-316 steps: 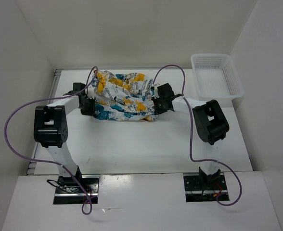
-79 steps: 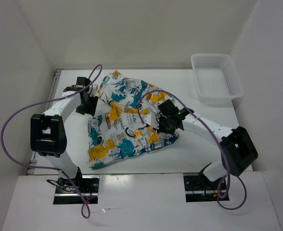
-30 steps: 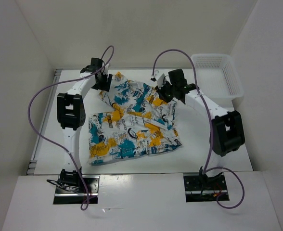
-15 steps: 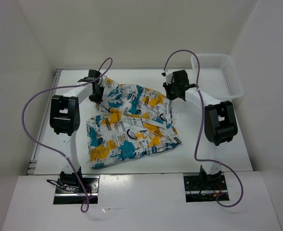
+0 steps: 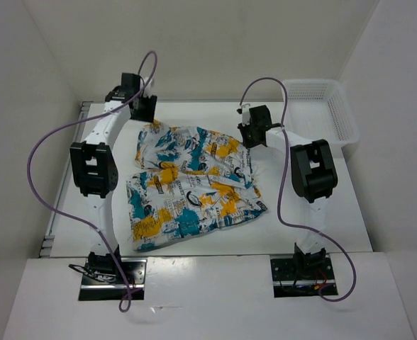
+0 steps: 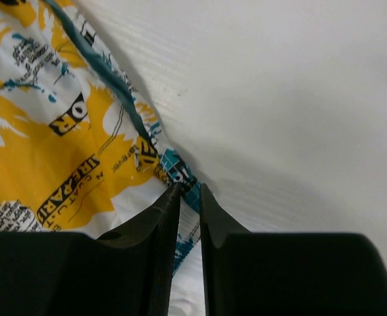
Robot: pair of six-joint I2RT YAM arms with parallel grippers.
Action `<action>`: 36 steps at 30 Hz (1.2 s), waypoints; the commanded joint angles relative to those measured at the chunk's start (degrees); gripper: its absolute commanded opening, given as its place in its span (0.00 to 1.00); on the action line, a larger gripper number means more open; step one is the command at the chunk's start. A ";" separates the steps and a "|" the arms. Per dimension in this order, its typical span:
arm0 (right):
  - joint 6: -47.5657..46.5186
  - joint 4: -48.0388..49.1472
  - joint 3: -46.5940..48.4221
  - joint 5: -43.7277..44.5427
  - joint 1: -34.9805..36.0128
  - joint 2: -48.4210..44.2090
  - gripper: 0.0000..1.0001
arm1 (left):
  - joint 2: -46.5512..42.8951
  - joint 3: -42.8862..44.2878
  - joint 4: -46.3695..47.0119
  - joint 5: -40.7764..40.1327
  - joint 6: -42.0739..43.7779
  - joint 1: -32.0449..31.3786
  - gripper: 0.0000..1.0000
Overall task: Fold and stack the shorts
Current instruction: Fold the shorts
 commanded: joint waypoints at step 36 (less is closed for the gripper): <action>-9.32 -3.95 -1.53 -12.01 0.99 -7.18 0.69 | 13.99 21.29 1.56 8.36 0.16 -1.15 0.00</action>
